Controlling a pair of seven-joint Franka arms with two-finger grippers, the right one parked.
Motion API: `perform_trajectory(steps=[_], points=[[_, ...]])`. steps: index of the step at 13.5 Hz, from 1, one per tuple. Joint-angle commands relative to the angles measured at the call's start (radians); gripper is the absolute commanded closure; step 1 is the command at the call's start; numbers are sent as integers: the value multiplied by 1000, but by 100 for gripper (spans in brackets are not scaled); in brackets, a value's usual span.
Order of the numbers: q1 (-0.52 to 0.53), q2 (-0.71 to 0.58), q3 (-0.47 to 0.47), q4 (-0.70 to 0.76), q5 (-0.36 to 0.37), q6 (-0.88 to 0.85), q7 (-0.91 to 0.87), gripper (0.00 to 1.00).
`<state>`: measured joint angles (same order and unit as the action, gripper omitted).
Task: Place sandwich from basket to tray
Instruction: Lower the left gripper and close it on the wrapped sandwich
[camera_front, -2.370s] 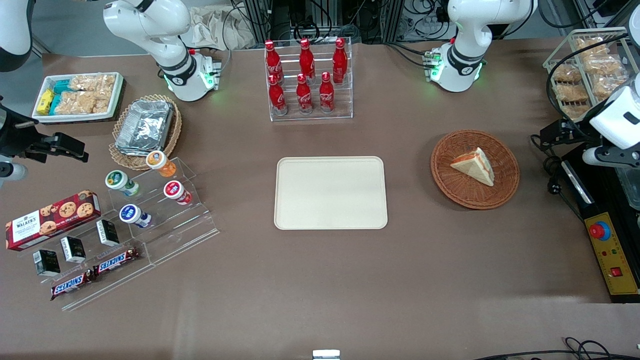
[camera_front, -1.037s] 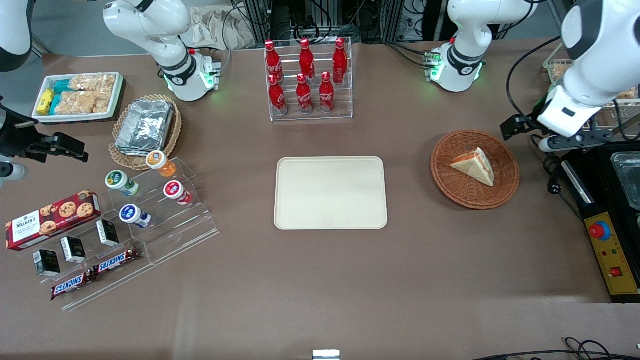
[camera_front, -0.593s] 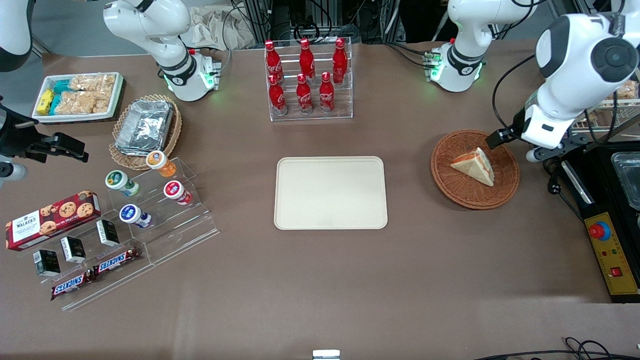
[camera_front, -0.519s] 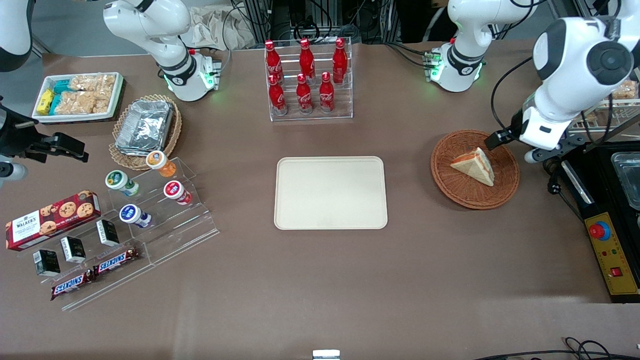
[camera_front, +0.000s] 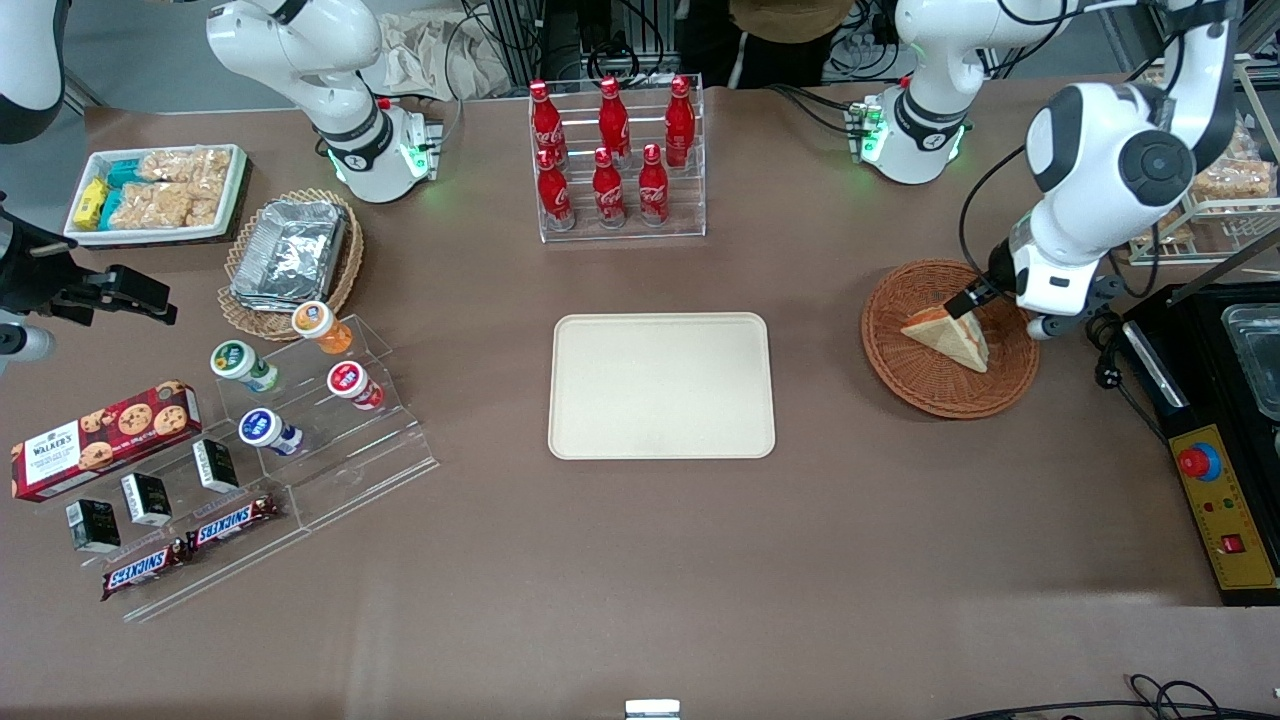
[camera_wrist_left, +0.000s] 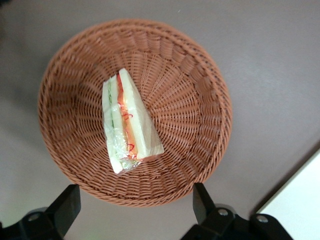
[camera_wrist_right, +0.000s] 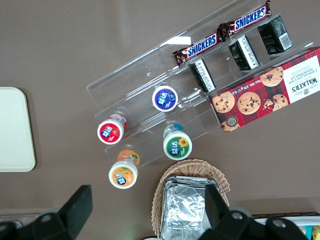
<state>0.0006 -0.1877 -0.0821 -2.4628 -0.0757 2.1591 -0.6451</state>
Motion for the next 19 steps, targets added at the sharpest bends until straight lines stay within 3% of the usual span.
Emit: perform_trajectory(steps=[1, 6, 17, 19], points=[[10, 19, 1, -36, -18, 51, -31, 0], [88, 89, 2, -64, -73, 113, -80, 0], [75, 234, -4, -64, -79, 234, -249, 0], [44, 238, -5, -62, -79, 234, -295, 6]])
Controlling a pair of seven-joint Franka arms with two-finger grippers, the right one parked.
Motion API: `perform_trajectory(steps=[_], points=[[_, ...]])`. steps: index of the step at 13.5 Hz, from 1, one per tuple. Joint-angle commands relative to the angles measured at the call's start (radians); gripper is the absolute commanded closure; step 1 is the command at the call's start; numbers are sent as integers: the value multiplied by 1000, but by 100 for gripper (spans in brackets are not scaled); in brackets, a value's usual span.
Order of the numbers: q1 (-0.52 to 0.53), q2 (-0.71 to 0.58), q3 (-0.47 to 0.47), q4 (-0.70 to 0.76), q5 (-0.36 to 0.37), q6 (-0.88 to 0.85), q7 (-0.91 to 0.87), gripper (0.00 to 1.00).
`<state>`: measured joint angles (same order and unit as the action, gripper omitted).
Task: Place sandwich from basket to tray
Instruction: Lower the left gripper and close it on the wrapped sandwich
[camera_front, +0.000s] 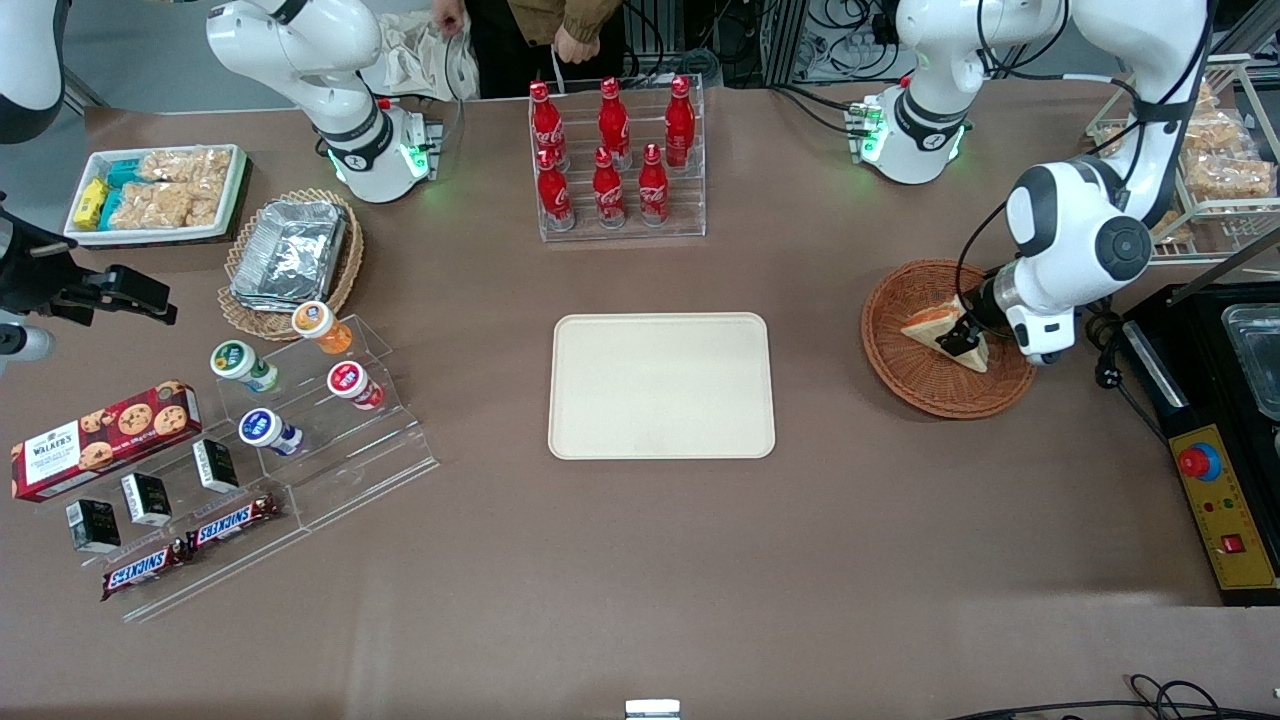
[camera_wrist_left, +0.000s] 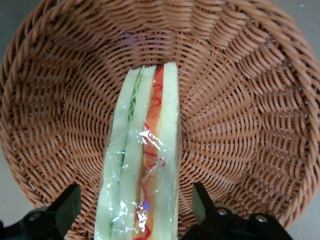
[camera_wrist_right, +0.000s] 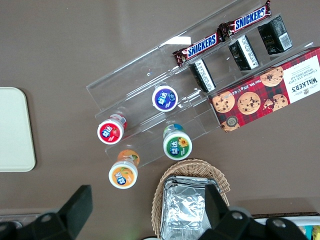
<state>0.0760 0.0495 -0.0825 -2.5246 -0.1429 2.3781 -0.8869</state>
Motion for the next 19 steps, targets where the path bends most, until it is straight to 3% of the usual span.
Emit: perform_trajectory(steps=[1, 2, 3, 4, 8, 19], points=[[-39, 1, -5, 1, -12, 16, -76, 17], [-39, 1, -5, 3, -11, 16, -89, 29], [-39, 1, -5, 4, -11, 15, -89, 50], [-39, 1, -5, 7, -8, 15, -87, 59], [-39, -3, -3, 10, -1, 13, -81, 66], [-39, -132, -40, 99, 37, -117, -9, 66]])
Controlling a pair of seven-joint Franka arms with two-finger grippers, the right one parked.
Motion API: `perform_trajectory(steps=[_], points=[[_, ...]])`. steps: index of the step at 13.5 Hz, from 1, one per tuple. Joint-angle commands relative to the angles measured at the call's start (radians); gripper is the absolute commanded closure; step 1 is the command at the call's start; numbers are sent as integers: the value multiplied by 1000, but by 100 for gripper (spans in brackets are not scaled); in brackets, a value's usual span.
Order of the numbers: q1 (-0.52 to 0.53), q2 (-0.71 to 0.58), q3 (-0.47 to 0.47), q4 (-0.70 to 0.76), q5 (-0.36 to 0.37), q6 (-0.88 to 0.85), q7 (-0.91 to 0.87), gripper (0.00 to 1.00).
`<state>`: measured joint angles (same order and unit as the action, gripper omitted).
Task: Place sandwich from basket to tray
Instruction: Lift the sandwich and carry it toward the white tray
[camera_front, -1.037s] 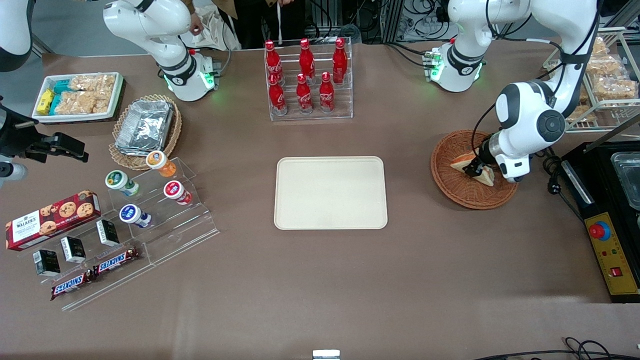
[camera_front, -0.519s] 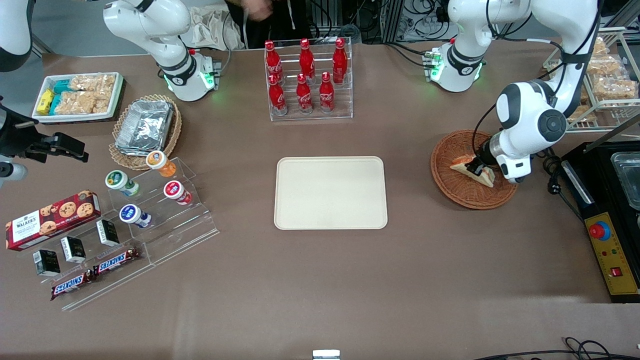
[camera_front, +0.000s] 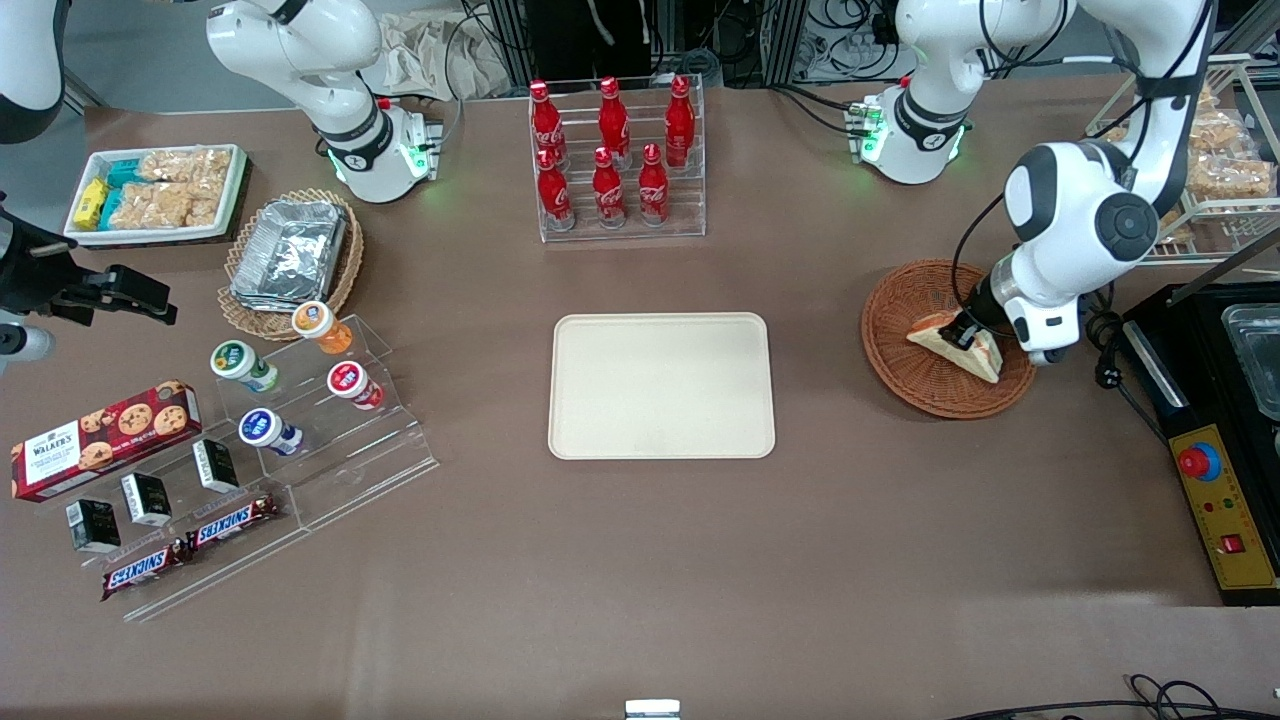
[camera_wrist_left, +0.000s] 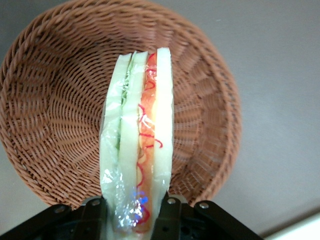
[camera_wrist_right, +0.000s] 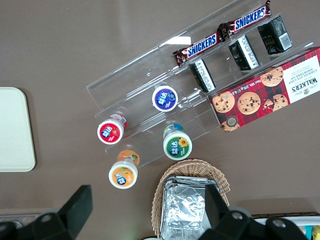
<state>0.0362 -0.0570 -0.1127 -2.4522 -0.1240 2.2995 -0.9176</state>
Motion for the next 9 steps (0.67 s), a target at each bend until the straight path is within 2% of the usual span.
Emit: perform_trajectory(steps=[1, 7, 9], points=[[1, -26, -12, 59, 18, -81, 46, 66], [-1, -17, -41, 287, 18, -334, 310, 66], [-1, -17, -59, 324, 18, -354, 408, 66]])
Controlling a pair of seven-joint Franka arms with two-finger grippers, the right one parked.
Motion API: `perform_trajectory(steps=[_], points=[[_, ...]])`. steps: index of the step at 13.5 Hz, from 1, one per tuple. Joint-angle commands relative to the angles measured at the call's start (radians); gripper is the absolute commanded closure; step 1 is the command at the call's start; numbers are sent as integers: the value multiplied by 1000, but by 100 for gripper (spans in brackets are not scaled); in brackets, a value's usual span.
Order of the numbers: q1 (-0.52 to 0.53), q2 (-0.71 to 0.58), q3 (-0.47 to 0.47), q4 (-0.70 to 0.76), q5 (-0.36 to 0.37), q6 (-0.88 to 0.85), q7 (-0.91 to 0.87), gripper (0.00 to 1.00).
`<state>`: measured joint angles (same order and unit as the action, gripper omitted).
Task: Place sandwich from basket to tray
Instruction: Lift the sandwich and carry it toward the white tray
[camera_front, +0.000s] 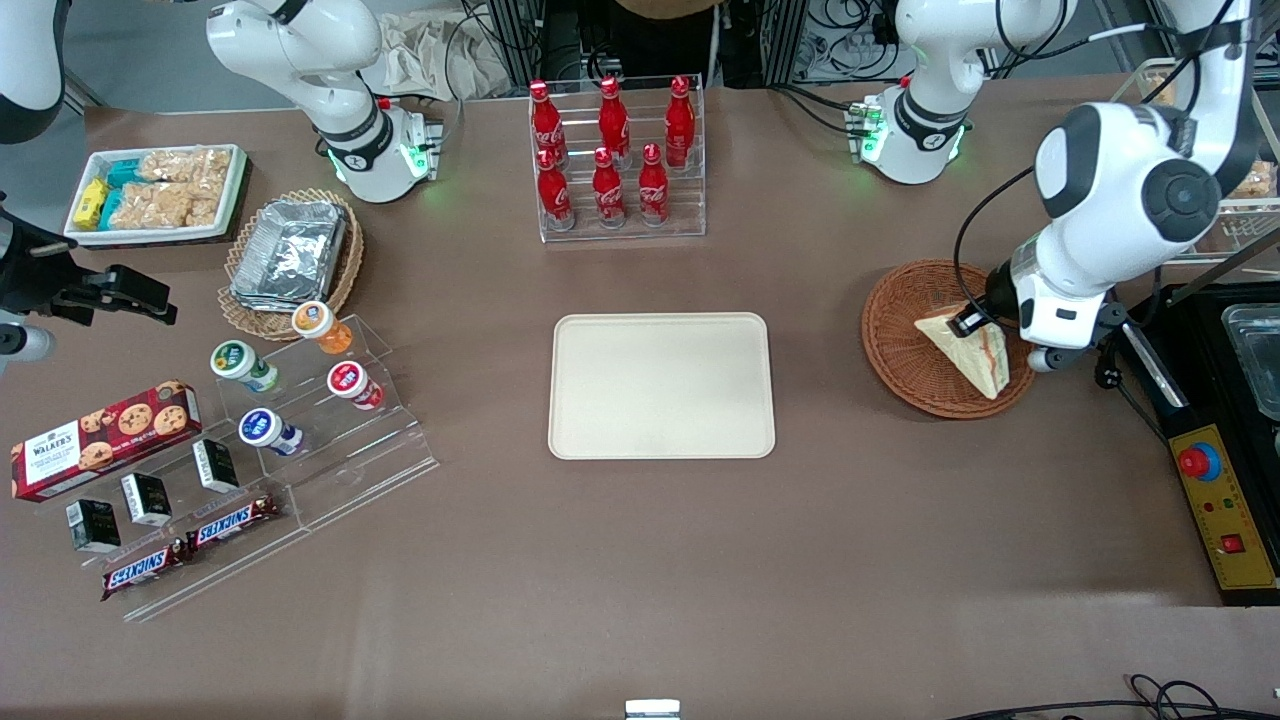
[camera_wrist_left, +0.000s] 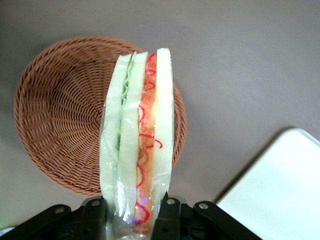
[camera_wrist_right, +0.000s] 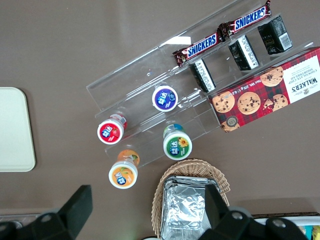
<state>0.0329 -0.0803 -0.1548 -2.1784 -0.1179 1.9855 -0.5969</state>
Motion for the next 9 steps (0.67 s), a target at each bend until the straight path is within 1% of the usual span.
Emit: perform_trajectory(steps=[1, 4, 7, 9], points=[[2, 8, -23, 61, 12, -43, 123, 66], [2, 46, -127, 94, 52, -39, 120, 66], [2, 105, -215, 155, 52, -34, 111, 66], [1, 169, -265, 216, 53, -34, 54, 66]])
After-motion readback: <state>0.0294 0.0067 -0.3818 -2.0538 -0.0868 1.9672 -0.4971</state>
